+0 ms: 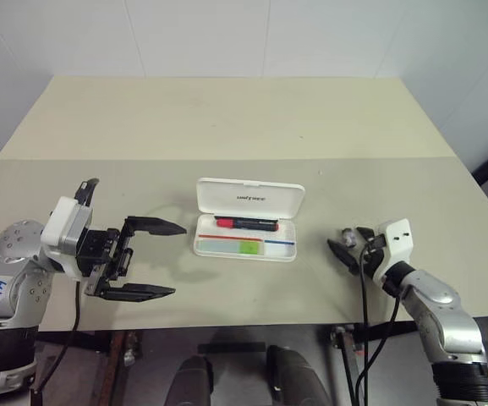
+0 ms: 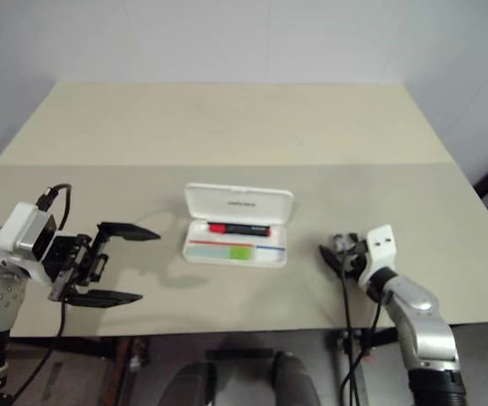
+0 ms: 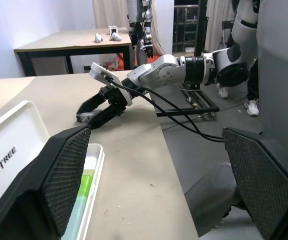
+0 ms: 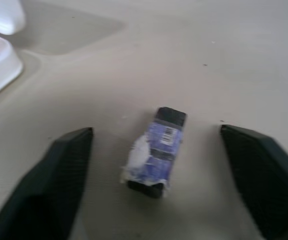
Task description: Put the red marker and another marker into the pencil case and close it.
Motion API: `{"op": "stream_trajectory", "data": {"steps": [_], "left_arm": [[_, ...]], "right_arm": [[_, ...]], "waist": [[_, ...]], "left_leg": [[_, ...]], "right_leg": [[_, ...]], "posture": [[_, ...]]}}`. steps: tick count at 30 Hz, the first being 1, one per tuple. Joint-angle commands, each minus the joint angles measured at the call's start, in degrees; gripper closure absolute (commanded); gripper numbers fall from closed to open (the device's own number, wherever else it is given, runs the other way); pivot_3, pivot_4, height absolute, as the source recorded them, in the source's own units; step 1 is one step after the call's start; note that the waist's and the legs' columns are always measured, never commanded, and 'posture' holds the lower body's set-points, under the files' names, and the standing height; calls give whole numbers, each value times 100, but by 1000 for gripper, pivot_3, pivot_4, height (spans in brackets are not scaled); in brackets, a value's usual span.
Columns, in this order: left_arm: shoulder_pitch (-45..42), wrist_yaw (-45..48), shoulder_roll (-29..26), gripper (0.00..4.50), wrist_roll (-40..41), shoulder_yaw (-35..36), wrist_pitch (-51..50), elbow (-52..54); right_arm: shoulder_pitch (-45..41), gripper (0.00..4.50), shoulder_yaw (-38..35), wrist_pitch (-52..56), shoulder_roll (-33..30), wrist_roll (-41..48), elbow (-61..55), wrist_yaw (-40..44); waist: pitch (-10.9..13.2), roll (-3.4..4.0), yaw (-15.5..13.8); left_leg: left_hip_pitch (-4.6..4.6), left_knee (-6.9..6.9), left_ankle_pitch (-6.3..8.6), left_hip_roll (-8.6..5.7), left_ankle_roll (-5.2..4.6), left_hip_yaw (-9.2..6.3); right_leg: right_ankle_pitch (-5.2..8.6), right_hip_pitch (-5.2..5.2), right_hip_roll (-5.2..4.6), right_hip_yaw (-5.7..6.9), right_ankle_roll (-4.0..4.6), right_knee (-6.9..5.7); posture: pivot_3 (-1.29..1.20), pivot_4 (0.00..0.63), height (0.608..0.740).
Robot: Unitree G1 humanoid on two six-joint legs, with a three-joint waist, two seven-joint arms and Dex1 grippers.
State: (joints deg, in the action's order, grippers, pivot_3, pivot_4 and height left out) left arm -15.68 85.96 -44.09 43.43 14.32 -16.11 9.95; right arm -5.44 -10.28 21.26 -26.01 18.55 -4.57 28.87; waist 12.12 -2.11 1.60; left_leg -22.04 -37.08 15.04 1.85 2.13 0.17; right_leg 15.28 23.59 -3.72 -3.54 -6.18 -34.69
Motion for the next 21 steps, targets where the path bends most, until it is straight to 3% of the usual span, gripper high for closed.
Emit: {"op": "stream_trajectory", "data": {"steps": [1,8,21], "left_arm": [[-165,211,-127,0,-5,-39,109,-29],[-254,223,-140,0,34,-97,169,-118],[-208,402,-133,0,-12,-131,340,-404]], "right_arm": [[221,1670,-28,81,29,83,-232,23],[339,4123,-83,-83,-82,181,-500,253],[-612,4125,59,397,-967,1232,-1428,1688]], "waist": [[0,-1,1],[0,-1,21],[2,4,15]], "left_leg": [[0,2,1,0,1,-1],[0,10,9,4,2,-2],[0,4,8,15,1,10]], "right_leg": [[0,0,0,2,0,0],[1,5,4,7,2,-4],[2,6,8,7,4,6]], "posture": [[0,150,740],[0,150,740],[0,150,740]]}}
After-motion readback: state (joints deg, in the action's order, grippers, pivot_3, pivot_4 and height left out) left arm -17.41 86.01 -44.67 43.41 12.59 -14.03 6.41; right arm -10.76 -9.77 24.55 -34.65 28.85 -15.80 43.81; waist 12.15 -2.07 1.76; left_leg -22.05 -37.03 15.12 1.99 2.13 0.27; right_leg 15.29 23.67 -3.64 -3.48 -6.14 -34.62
